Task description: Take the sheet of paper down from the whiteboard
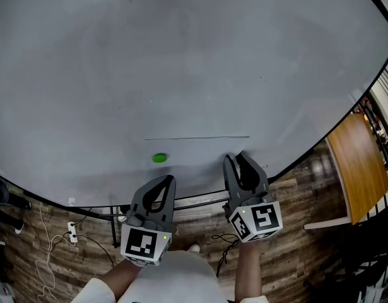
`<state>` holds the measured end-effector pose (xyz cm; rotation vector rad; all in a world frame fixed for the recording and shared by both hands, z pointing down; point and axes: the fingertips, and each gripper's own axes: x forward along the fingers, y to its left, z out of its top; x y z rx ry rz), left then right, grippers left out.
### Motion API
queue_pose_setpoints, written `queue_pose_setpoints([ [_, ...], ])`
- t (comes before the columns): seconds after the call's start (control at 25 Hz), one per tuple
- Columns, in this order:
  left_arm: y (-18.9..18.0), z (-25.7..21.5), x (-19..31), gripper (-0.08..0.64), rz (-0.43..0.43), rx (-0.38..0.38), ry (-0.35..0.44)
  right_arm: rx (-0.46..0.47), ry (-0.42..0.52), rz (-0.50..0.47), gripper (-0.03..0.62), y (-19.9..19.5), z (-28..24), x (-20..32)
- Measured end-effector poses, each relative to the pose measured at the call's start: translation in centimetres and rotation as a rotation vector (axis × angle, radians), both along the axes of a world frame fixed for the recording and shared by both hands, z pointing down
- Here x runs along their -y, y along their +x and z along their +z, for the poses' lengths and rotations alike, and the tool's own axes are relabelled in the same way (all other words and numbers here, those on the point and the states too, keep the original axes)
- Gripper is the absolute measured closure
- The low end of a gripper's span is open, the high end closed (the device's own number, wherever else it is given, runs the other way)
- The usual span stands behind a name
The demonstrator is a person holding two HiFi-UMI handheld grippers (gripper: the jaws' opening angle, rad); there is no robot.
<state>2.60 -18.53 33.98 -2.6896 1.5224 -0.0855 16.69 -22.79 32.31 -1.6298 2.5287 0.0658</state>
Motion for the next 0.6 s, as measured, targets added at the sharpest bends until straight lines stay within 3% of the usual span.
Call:
queue_pose_setpoints([
  [0.16,-0.2,-0.1,-0.2,0.554,0.011,-0.001,0.005,-0.029,0.012,0.044,0.58,-0.1,-0.5,-0.4],
  [0.6,-2.4,-1.1,-1.7,0.554,-0.011,-0.004,0.009,-0.059,0.04,0.13,0.581,-1.5,-1.0,-3.3],
])
